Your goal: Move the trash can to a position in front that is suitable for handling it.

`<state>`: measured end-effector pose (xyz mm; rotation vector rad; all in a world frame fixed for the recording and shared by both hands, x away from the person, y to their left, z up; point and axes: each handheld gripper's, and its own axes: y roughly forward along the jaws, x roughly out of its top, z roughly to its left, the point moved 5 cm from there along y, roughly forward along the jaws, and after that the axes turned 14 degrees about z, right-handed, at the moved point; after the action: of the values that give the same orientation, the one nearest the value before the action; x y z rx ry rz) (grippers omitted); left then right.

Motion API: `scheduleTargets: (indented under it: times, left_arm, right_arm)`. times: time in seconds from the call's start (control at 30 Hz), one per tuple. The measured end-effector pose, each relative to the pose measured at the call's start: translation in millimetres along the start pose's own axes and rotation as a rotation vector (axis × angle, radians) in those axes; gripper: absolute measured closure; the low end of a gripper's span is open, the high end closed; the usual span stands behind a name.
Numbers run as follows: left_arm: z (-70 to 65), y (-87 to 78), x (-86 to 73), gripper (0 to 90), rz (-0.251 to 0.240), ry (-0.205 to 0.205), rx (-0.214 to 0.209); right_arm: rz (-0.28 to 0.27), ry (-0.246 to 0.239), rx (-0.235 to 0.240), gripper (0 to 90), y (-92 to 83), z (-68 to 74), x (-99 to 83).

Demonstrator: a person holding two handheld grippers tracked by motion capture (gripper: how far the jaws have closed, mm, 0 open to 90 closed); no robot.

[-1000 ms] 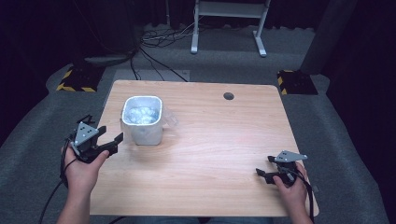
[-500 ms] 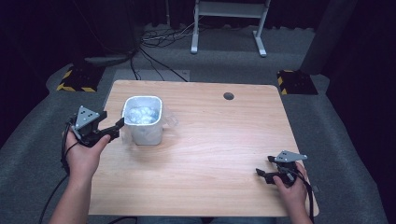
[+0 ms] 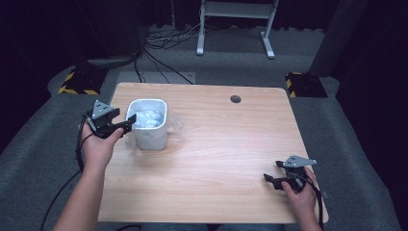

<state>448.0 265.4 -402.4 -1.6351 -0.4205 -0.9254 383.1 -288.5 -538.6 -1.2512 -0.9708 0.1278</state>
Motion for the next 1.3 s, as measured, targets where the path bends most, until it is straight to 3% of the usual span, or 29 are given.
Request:
scheduleTargets:
  times: [0.23,0.6,0.9,0.93,1.2,1.3]
  left_arm:
    - [-7.7,11.0,-4.3,34.6,0.036,0.012,-0.027]
    - [-18.4,11.1,-5.7,37.1,0.035,0.018,-0.051]
    - [-46.8,4.9,-10.2,36.8,0.063,0.047,-0.078]
    - [-55.1,3.0,-11.5,36.7,0.065,0.064,-0.076]
    - [-85.5,-5.4,-18.1,35.2,0.054,0.125,-0.058]
    - [-97.6,-7.5,-21.2,35.1,0.034,0.141,-0.073]
  right_arm:
    - [0.0,0.0,0.0,21.0,0.0,0.0,0.0]
    - [0.0,0.001,-0.001,20.9,0.0,0.0,0.0]
    - [0.0,0.0,-0.001,21.0,0.0,0.0,0.0]
    - [0.0,0.0,-0.001,20.9,0.0,0.1,0.0]
    - [0.0,0.0,-0.001,20.9,0.0,0.1,0.0]
    - [0.0,0.001,-0.001,20.9,0.0,0.1,0.0]
